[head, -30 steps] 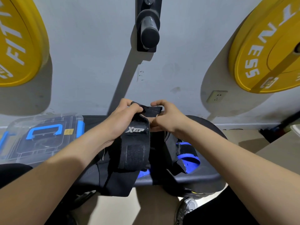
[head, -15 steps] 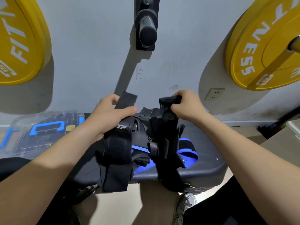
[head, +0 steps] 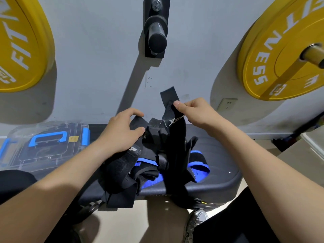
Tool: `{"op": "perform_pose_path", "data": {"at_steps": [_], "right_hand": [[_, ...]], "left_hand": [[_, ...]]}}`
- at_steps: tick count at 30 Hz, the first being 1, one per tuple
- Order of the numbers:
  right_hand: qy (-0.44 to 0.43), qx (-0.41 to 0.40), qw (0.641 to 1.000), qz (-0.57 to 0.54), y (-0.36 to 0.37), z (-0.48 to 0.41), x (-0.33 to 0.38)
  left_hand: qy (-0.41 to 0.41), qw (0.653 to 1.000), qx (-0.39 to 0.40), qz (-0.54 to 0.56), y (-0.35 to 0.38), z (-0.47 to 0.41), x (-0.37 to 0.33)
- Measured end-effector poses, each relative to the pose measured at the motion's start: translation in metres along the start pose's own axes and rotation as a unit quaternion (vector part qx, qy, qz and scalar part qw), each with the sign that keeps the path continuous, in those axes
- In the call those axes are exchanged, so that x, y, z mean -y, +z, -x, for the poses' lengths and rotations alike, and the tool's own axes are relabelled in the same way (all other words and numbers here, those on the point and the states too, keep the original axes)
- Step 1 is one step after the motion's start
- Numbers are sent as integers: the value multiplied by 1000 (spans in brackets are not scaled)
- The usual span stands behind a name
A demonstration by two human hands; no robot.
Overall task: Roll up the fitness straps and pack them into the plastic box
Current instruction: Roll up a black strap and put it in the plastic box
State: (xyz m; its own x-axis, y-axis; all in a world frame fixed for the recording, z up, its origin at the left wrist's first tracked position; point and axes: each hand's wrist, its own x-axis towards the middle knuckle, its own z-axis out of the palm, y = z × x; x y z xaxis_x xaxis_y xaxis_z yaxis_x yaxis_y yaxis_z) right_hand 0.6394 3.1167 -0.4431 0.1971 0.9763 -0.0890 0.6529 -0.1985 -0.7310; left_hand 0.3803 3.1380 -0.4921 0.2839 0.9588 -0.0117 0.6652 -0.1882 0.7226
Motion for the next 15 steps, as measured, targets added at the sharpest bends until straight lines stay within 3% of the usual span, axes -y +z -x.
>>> {"op": "perform_pose_path", "data": {"at_steps": [4,7,10,15], "right_hand": [[29,54,998,-8,0,-3,-9],[56,27,998,-13,-2,-10,-15],[71,-4,997,-21,-3,-13,-14],[-111,-83,985,100,0,-7,3]], "left_hand": [[2,999,-14,-36,1,-2,0],[0,998,-16,-63,-2,-4,0],[-4,1000,-21,-22,-3,-8,4],[-28,993,-18,115,-4,-10,3]]}}
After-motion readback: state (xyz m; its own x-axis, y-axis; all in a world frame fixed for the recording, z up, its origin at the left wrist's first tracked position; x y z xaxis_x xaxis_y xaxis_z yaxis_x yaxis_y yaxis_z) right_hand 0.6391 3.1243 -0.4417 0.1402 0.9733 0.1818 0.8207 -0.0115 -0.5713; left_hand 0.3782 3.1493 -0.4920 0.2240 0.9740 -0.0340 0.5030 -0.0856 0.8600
